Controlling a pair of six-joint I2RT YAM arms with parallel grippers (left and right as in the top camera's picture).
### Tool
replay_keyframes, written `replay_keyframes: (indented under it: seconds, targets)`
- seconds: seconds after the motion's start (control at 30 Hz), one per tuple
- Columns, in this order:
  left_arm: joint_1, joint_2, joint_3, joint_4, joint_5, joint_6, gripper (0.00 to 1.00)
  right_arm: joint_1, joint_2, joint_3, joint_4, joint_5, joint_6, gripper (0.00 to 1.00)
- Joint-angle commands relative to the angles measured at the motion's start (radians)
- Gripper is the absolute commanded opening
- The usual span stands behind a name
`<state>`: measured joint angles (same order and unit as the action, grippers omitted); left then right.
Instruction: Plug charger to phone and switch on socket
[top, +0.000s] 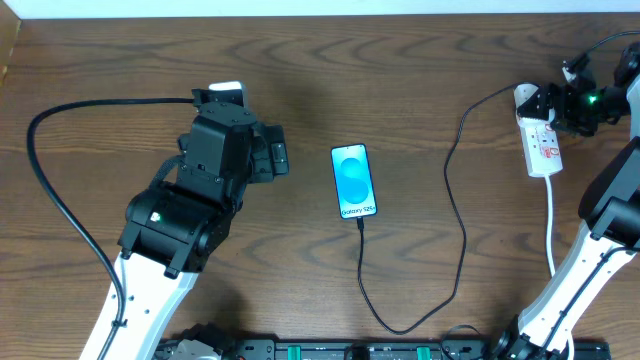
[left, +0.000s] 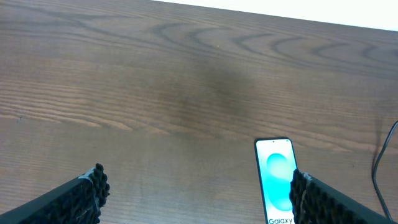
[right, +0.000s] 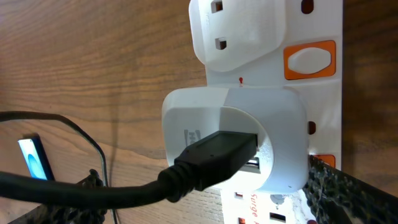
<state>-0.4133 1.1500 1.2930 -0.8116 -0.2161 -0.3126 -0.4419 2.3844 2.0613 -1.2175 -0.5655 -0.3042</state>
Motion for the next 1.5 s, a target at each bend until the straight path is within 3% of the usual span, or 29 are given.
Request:
replay_keyframes:
  seconds: [0.0, 0.4, 1.47]
  targets:
    - [0.004, 0.000, 0.007, -0.003, -0.013, 0.013, 0.95, 0.012, 0.008, -0.015, 0.003, -0.016, -0.018, 0.99]
    - [0.004, 0.000, 0.007, -0.003, -0.013, 0.013, 0.95, 0.018, 0.008, -0.113, 0.065, -0.017, -0.016, 0.99]
    - [0.004, 0.000, 0.007, -0.003, -0.013, 0.013, 0.95, 0.071, 0.008, -0.114, 0.056, -0.097, 0.001, 0.99]
